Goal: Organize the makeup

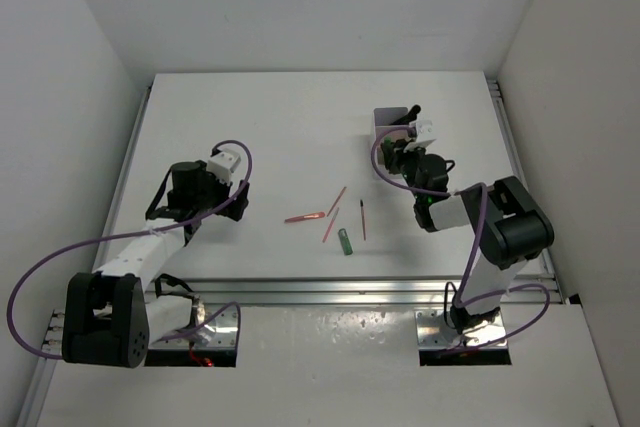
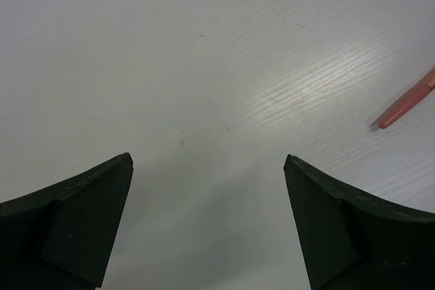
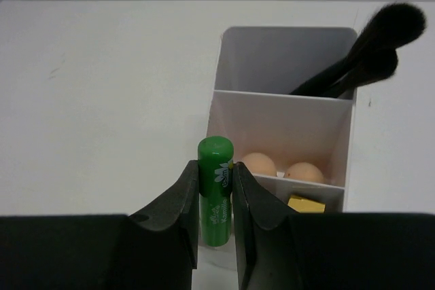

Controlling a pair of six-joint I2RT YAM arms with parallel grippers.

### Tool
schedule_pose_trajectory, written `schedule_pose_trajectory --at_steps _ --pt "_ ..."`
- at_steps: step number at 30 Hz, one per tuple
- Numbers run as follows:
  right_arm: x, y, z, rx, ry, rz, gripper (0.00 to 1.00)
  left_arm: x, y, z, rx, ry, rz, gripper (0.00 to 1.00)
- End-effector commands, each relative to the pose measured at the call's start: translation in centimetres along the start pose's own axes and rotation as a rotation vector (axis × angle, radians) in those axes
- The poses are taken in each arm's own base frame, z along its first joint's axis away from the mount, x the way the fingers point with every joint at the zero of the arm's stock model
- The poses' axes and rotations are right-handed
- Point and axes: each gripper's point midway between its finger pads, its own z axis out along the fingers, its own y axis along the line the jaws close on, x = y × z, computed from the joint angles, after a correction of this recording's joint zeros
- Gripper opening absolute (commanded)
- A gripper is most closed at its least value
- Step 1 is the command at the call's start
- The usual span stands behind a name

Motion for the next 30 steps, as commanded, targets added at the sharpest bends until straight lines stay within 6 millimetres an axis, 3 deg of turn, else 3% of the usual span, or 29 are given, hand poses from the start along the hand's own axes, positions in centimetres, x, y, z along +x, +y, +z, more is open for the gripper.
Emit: schedule_pose_trajectory --at_steps 1,8,17,21,26,30 --pt "-2.0 0.4 0.4 -0.028 -0.086 0.040 0.00 -1.3 0.8 0.1 -0.018 -0.033 0.014 1.00" --pt "-0.4 0.3 0.7 -0.032 -0.060 0.050 0.00 -1.3 0.8 0.1 -0.018 -0.033 0.005 1.00" --pt "0.2 0.4 1.2 -0.056 -0.066 0.034 0.00 -1.3 0.8 0.1 -0.018 -0.033 0.005 1.00" --pt "-0.7 0.8 0.8 -0.073 -0.084 0.037 0.29 -1.1 0.7 0.1 -0.016 -0.025 0.003 1.00" --pt "-2.1 0.9 0.3 -0.073 -0.102 0.010 0.37 -1.1 0.7 0.1 -0.016 -0.025 0.003 1.00" --pt "-4.6 1.4 -0.4 -0.078 -0.108 -0.034 0.48 -1.1 0.6 0.1 -0.007 -0.027 0.012 1.00"
